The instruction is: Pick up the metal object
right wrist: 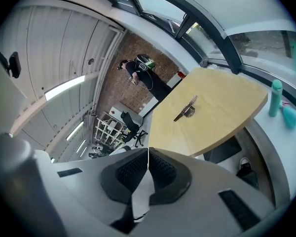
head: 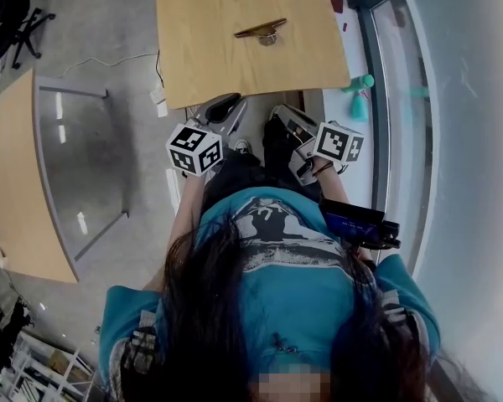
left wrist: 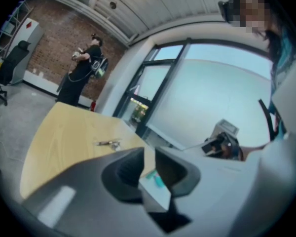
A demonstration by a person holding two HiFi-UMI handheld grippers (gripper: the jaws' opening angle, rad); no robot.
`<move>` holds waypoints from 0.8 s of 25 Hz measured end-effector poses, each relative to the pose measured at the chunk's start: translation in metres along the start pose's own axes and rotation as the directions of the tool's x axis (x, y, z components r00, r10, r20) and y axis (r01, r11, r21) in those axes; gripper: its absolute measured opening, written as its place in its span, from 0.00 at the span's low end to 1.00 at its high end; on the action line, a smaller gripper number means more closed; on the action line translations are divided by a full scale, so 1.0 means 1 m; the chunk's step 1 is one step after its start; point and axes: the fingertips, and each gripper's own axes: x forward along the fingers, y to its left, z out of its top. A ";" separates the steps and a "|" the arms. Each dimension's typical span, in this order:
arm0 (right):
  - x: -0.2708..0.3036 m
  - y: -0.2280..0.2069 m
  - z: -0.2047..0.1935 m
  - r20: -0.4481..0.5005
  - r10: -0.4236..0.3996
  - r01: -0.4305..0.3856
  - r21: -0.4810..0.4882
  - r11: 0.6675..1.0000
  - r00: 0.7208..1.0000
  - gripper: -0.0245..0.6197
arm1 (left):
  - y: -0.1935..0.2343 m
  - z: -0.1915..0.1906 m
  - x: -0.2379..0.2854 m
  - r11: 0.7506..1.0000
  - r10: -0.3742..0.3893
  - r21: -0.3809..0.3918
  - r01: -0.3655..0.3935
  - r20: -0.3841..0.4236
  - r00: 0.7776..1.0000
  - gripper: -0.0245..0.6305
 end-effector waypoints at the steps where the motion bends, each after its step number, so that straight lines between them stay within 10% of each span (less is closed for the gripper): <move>1: 0.002 0.001 0.002 -0.002 0.002 -0.002 0.000 1.000 1.000 0.06 | 0.002 0.000 0.000 1.000 0.002 -0.005 -0.002 -0.008 1.000 0.14; 20: 0.046 -0.072 0.156 -0.049 0.042 -0.042 0.008 0.999 0.998 0.06 | 0.077 0.001 0.181 0.958 -0.049 -0.287 -0.010 -0.196 0.979 0.23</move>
